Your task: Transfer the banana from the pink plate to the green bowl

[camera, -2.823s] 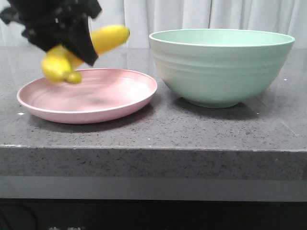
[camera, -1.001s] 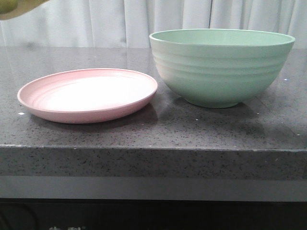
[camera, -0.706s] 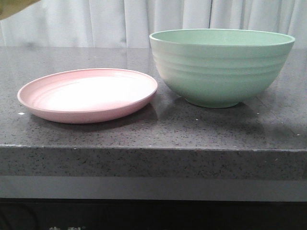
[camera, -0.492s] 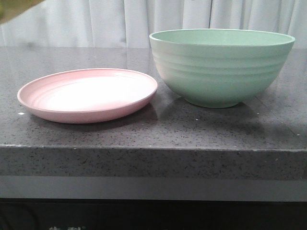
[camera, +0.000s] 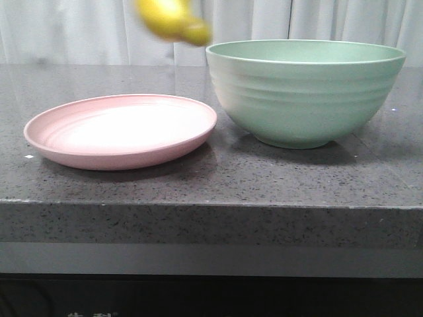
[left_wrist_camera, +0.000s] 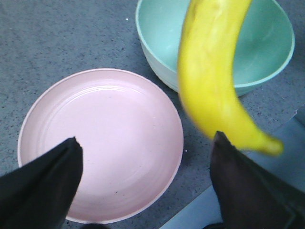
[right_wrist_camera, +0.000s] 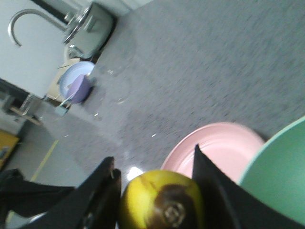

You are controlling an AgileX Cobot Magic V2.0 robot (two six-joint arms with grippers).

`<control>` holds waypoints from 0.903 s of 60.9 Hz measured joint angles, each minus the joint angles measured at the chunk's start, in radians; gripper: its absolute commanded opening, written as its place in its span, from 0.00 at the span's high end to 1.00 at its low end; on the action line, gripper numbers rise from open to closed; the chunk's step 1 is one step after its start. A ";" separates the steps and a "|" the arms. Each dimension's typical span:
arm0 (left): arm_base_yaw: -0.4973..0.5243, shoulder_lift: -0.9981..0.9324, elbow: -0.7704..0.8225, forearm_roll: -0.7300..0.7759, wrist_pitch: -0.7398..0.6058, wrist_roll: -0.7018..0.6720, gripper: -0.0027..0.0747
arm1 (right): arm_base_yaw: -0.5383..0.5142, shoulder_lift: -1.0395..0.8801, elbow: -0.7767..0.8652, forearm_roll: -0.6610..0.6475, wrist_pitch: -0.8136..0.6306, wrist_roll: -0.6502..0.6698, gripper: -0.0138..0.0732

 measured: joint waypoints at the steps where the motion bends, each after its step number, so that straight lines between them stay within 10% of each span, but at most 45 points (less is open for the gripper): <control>1: 0.003 -0.002 0.000 0.000 0.000 -0.003 0.26 | -0.011 0.000 -0.013 -0.021 0.000 0.000 0.76; 19: 0.024 -0.004 0.000 -0.002 0.000 -0.005 0.26 | -0.070 0.109 -0.237 -0.488 -0.002 -0.018 0.76; 55: 0.024 -0.004 0.000 -0.007 0.000 -0.005 0.26 | 0.007 0.309 -0.248 -0.664 -0.060 -0.018 0.39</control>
